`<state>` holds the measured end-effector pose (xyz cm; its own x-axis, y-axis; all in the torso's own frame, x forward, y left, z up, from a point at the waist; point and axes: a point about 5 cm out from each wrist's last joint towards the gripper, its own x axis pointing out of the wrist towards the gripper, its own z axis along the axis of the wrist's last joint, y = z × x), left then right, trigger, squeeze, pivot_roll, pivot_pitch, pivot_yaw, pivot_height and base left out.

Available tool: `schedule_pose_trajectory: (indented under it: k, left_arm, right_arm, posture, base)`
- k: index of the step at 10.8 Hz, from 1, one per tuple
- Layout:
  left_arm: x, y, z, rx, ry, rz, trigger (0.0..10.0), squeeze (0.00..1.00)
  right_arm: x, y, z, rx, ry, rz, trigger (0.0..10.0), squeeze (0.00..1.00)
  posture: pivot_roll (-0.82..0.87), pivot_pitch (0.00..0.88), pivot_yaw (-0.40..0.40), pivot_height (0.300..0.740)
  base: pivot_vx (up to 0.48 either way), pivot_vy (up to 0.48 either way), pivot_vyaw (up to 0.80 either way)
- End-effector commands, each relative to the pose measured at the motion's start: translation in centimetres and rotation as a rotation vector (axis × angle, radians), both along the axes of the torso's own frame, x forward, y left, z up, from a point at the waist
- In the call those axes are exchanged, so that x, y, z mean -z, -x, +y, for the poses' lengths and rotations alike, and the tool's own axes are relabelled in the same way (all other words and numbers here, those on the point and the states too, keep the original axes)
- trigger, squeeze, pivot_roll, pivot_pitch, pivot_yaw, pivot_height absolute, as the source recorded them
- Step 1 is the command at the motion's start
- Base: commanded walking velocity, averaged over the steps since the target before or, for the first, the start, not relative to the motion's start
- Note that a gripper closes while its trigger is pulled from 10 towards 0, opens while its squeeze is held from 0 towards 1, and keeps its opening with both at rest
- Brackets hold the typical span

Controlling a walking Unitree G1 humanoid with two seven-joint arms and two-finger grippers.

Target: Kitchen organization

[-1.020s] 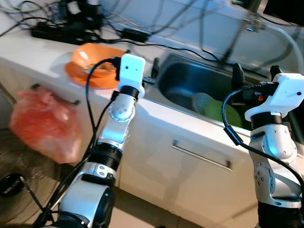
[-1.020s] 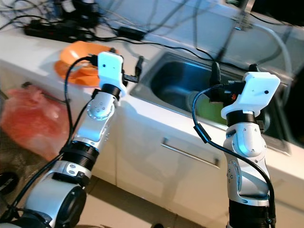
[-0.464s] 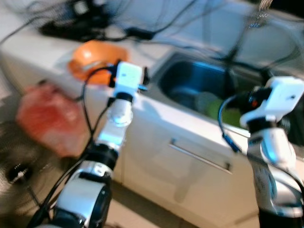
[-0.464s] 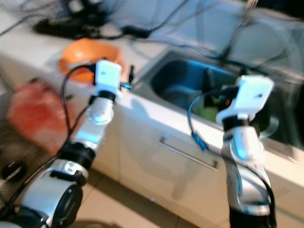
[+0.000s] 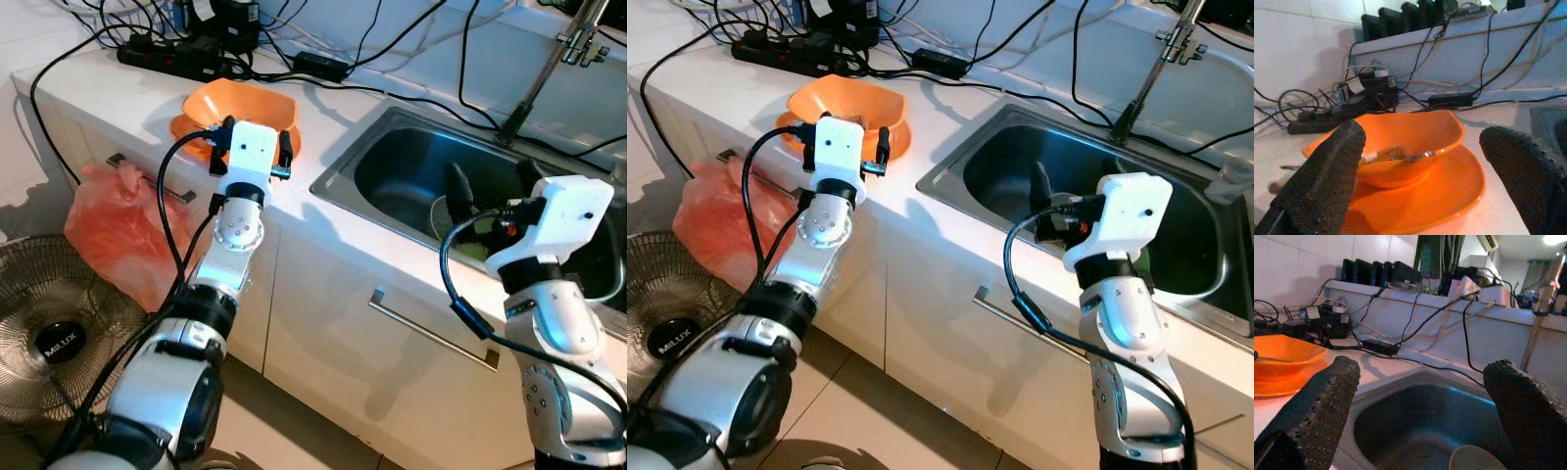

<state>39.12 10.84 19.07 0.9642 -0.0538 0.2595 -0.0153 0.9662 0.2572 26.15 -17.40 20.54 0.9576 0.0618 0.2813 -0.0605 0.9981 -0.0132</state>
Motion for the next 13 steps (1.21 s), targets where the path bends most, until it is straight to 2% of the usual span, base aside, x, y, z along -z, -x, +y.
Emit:
schedule_pose_trajectory:
  k: [1,4,8,10,11,12,13]
  left_arm:
    - [-0.4,-0.2,-0.6,0.008,0.001,-0.012,10.0,0.0]
    - [-0.4,-0.6,-0.9,0.008,-0.001,0.006,10.0,0.0]
    - [-0.3,-1.0,-0.1,-0.052,-0.017,0.029,10.0,0.0]
    - [-1.6,-1.0,-1.5,0.023,0.005,-0.03,10.0,0.0]
    - [-2.3,-0.7,-2.3,0.073,0.03,-0.075,10.0,0.0]
    - [-2.5,-0.5,-2.7,0.097,0.04,-0.096,10.0,0.0]
    - [-3.0,0.1,-3.0,0.145,0.052,-0.156,10.0,0.0]
  right_arm:
    - [-0.4,0.2,0.0,0.004,-0.001,-0.007,10.0,0.0]
    - [-0.6,0.8,0.3,-0.001,-0.012,-0.007,10.0,0.0]
    - [-0.5,1.8,-0.1,0.021,-0.014,0.008,10.0,0.0]
    - [-1.0,1.9,-0.1,0.034,-0.026,-0.018,10.0,0.0]
    - [-1.3,1.9,-0.3,0.059,-0.035,-0.042,10.0,0.0]
    - [-1.3,1.8,-0.4,0.065,-0.038,-0.044,10.0,0.0]
    - [-1.4,1.8,-0.9,0.089,-0.039,-0.049,10.0,0.0]
  posture:
    - [0.16,0.0,-0.123,0.74]
    - [0.14,0.006,-0.127,0.74]
    - [0.11,0.011,-0.125,0.74]
    - [0.12,0.005,-0.125,0.74]
    - [0.13,0.0,-0.126,0.74]
    - [0.14,0.0,-0.125,0.74]
    - [0.15,0.0,-0.127,0.74]
  base:
    - [0.0,0.0,0.0]
    - [0.0,0.0,0.0]
    - [0.0,0.0,0.0]
    - [0.0,0.0,0.0]
    - [0.0,0.0,0.0]
    - [0.0,0.0,0.0]
    - [0.0,0.0,0.0]
